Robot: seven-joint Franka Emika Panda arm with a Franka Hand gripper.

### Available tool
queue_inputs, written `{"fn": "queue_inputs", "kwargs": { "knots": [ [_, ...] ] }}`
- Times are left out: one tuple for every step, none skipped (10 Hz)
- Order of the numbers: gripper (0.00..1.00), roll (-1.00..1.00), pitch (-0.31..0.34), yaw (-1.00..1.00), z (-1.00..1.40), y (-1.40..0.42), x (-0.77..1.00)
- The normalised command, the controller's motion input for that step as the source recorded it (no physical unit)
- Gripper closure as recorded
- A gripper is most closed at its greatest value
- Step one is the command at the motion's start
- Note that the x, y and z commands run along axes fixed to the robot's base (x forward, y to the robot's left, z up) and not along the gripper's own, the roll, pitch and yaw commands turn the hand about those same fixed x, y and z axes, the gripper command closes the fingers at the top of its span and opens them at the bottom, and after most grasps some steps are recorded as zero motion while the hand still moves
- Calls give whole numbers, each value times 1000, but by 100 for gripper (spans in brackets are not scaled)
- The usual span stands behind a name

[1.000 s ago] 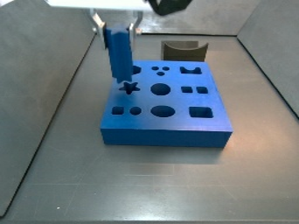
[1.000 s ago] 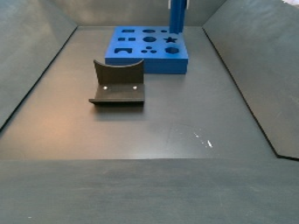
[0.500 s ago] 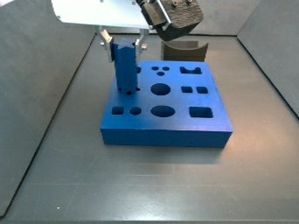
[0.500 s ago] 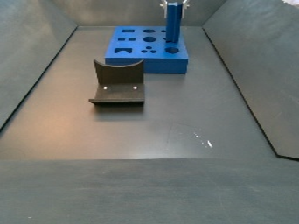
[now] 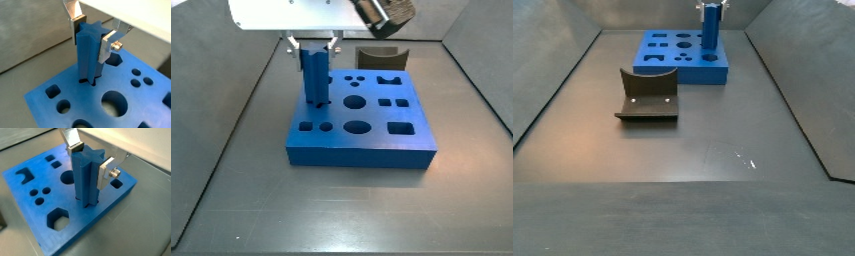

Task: Insert the star object.

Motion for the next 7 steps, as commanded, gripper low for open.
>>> {"fn": "queue_inputs", "kwargs": {
  "knots": [
    [100, 0, 0, 529, -434, -29, 94],
    [100, -19, 0, 383, -411, -14, 34],
    [100, 0, 0, 343, -383, 0, 20],
    [100, 0, 0, 166, -377, 0, 80],
    [100, -23, 0, 0, -349, -51, 71],
    [100, -74, 0, -29, -326, -74, 40],
    [100, -50, 0, 0, -346, -71, 74]
  ]
}}
